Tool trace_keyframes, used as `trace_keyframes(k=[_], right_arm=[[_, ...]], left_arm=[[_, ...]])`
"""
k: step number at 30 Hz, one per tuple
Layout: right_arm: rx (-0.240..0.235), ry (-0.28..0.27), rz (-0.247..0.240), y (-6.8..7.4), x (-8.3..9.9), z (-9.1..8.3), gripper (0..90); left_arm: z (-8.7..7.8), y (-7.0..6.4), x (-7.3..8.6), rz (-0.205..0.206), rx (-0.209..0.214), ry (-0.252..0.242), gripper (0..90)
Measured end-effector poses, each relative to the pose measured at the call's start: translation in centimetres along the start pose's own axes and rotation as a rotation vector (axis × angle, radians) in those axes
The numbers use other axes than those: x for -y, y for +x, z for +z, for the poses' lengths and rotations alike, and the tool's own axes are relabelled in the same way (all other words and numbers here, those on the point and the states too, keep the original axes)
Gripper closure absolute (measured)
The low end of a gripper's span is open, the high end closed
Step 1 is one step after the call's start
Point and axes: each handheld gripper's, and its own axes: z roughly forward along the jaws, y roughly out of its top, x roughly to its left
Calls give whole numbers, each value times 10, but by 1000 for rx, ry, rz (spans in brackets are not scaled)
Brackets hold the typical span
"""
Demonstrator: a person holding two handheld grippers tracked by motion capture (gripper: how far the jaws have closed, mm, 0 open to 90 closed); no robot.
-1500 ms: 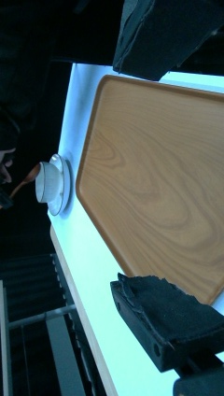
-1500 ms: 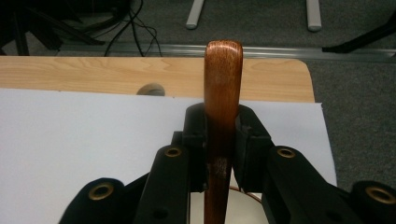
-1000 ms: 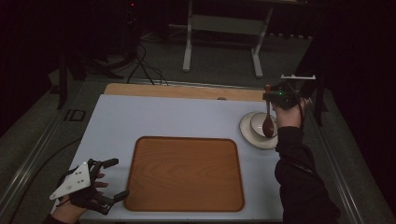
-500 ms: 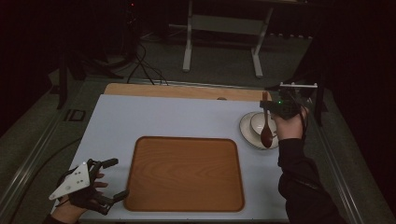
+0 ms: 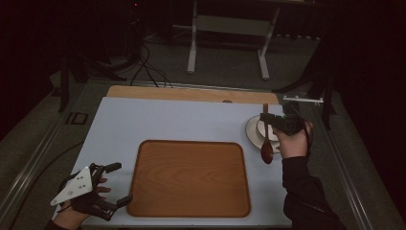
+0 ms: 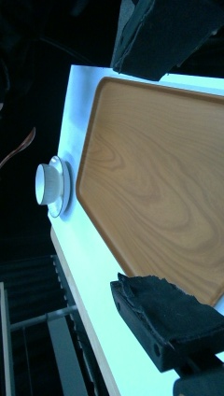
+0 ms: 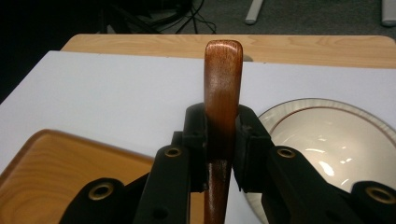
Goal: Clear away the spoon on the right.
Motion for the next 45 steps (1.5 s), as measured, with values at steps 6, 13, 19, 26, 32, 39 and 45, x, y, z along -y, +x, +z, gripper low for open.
trace_keyframes(k=[6,13,19,26,32,39,45], right_arm=[[-17,-2,5,12,8,-4,771],[-30,-2,-5,30,17,-10,771],[-59,1,3,45,24,-14,771],[-75,8,9,59,33,-16,770],[-82,18,15,68,41,-16,771],[-100,28,23,78,49,-15,770],[-111,33,38,87,57,-13,771]], left_arm=[[0,0,0,0,0,-1,1],[0,-1,0,-1,0,-6,1],[-1,-1,-1,2,0,-8,1],[-2,-1,-1,1,-8,-15,1],[-2,-1,-1,3,-8,-11,1],[-2,-1,-1,3,-4,-13,1],[-1,-2,-1,5,-2,-12,1]])
